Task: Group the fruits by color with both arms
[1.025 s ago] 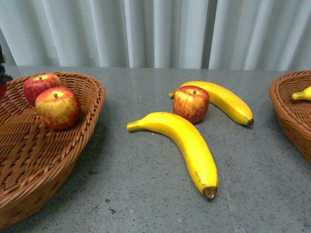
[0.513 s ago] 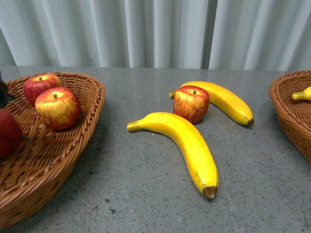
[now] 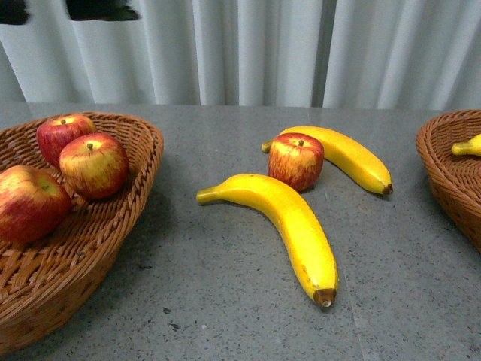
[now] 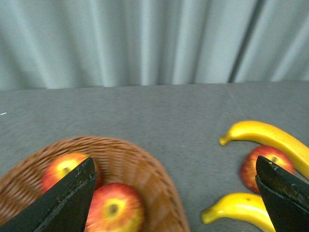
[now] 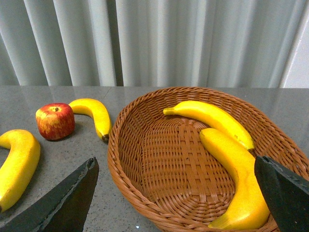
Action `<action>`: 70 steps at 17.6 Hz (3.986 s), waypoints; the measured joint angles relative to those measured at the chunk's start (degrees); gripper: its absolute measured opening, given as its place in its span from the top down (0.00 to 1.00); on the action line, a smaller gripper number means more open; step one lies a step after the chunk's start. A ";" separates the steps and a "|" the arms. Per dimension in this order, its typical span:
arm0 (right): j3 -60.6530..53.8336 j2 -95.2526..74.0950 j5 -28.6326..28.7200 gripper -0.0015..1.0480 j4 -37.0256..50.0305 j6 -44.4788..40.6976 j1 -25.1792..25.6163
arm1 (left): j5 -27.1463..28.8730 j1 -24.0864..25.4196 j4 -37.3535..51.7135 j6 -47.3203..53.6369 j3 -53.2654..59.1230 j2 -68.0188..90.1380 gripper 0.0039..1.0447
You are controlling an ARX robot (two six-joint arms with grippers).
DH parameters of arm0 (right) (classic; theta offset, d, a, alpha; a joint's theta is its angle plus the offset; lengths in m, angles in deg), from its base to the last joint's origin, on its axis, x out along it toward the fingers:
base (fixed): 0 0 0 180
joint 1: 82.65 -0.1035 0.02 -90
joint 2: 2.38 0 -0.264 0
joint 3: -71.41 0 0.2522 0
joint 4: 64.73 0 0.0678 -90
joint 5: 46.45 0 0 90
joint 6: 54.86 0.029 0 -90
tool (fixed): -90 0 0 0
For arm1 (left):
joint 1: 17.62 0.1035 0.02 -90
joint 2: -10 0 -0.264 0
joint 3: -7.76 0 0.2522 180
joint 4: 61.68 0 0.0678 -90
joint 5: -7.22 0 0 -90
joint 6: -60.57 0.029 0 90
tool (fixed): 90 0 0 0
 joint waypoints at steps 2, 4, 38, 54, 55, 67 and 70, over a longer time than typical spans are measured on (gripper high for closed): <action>0.00 0.00 0.00 0.06 0.00 0.00 0.00 | -4.66 -2.14 -1.40 3.39 -5.51 8.26 0.06; 0.00 0.00 0.00 0.06 0.00 0.00 0.00 | -7.21 -4.00 -2.69 6.21 -10.54 15.89 0.06; 0.00 0.00 0.00 0.06 0.00 0.00 0.00 | -14.78 -9.18 -11.63 21.62 -36.63 47.84 0.35; 0.00 0.00 0.00 0.06 0.00 0.00 0.00 | 11.87 -9.49 0.74 0.94 -8.35 8.70 0.36; 0.00 0.00 0.00 0.06 -0.02 0.00 0.00 | 12.92 -10.08 0.72 -2.14 -4.46 5.92 0.36; 0.00 0.00 0.00 0.06 0.00 0.00 0.00 | 20.04 -7.80 1.53 -11.37 8.66 -0.96 0.06; 0.00 0.00 0.00 0.06 0.00 0.00 0.00 | 20.06 -8.79 3.06 -11.85 8.85 -4.00 0.06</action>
